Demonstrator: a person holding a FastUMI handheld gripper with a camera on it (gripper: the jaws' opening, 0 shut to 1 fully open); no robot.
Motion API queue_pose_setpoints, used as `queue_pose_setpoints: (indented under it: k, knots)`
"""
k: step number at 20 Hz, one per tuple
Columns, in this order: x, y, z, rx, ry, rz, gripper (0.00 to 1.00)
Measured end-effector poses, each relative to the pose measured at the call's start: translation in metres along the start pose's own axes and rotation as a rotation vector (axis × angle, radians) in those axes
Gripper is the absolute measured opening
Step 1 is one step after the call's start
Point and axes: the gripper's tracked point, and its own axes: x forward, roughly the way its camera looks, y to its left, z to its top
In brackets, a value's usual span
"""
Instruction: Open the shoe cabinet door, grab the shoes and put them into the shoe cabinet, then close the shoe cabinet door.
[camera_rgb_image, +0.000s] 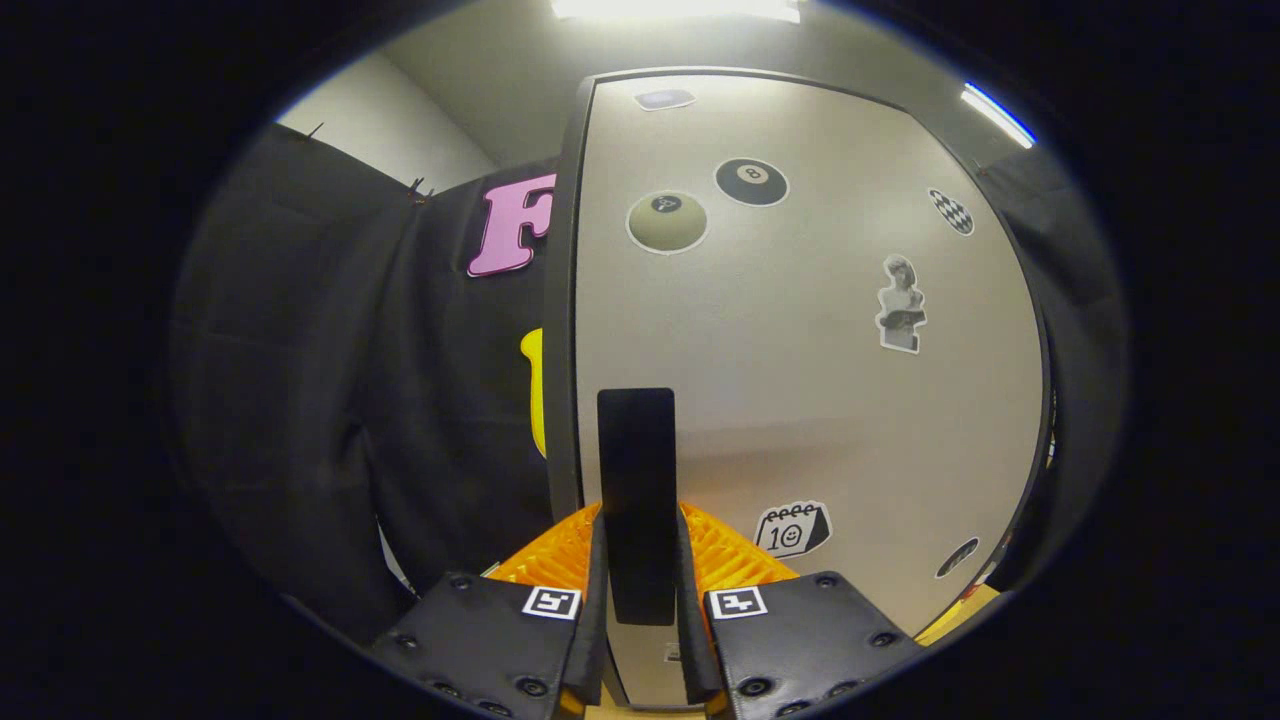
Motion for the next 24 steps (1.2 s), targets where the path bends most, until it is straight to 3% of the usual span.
queue_pose_setpoints:
  k: [3, 5, 10, 20, 24]
  knots:
    - [0.0, 0.0, 0.001, 0.001, -0.006, 0.011, 0.11]
    - [-0.001, 0.0, 0.0, -0.007, -0.002, 0.015, 0.06]
    - [-0.015, 0.001, 0.001, -0.002, 0.006, 0.054, 0.06]
    - [-0.082, 0.0, 0.007, 0.022, 0.028, 0.213, 0.06]
    - [-0.082, -0.004, 0.005, 0.031, 0.04, 0.264, 0.06]
